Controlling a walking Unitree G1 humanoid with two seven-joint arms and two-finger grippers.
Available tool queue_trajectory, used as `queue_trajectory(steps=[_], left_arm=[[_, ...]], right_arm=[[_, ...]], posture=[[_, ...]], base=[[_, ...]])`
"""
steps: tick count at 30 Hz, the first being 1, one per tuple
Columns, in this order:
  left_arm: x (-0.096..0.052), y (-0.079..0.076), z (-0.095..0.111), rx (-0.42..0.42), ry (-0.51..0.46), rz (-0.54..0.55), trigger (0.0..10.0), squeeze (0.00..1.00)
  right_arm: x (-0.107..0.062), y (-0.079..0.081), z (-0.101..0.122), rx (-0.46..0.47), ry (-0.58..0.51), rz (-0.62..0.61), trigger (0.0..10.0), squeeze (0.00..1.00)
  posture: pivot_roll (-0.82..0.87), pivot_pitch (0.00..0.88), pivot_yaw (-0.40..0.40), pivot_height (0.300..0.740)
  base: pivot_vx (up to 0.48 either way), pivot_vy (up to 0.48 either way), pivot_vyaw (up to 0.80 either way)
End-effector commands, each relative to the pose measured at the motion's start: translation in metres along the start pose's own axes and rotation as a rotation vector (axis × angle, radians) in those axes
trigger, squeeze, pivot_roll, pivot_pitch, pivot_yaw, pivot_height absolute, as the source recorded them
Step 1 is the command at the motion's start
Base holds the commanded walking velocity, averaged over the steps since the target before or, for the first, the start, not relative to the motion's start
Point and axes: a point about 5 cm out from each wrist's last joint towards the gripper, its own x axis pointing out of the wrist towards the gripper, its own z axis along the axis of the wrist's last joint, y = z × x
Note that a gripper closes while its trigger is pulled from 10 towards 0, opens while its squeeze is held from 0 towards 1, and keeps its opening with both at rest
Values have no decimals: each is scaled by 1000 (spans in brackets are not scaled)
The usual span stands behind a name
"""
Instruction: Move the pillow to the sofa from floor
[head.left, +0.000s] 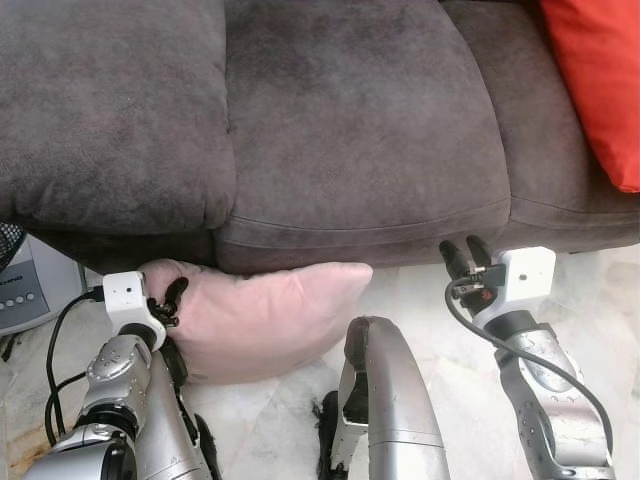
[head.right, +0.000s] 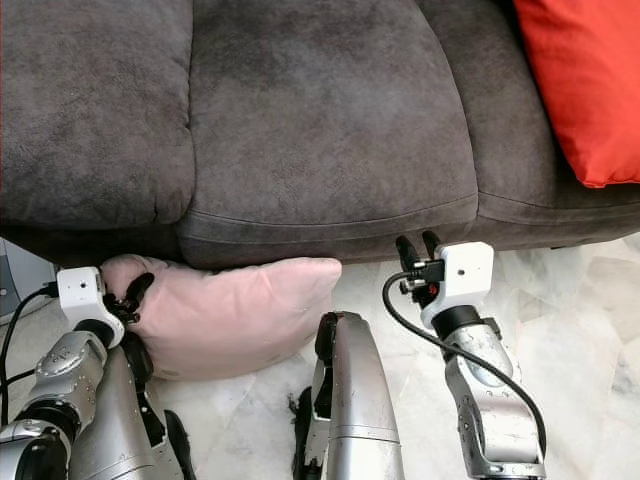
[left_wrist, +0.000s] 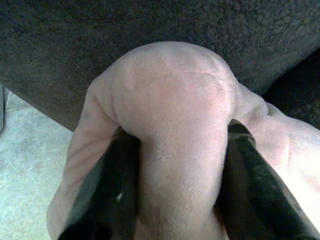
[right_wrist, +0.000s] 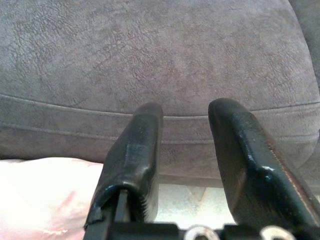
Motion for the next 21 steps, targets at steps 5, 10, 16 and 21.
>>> queue_trajectory(steps=[5,10,16,21], left_arm=[[-8,0,-16,-2,55,11,0,0],[-8,0,-16,1,48,14,0,0],[-8,1,-13,13,32,20,0,0],[-8,2,-12,19,26,35,0,0]], right_arm=[[-3,-4,-1,0,10,-19,10000,0],[-2,-3,-2,3,9,-19,10000,0],[1,-3,-3,7,7,-22,10000,0],[3,-1,-4,12,3,-22,10000,0]], posture=[[-17,351,-233,474],[-12,345,-230,474],[-4,335,-224,474],[3,322,-214,474]], base=[[0,0,0],[0,0,0],[0,0,0],[0,0,0]])
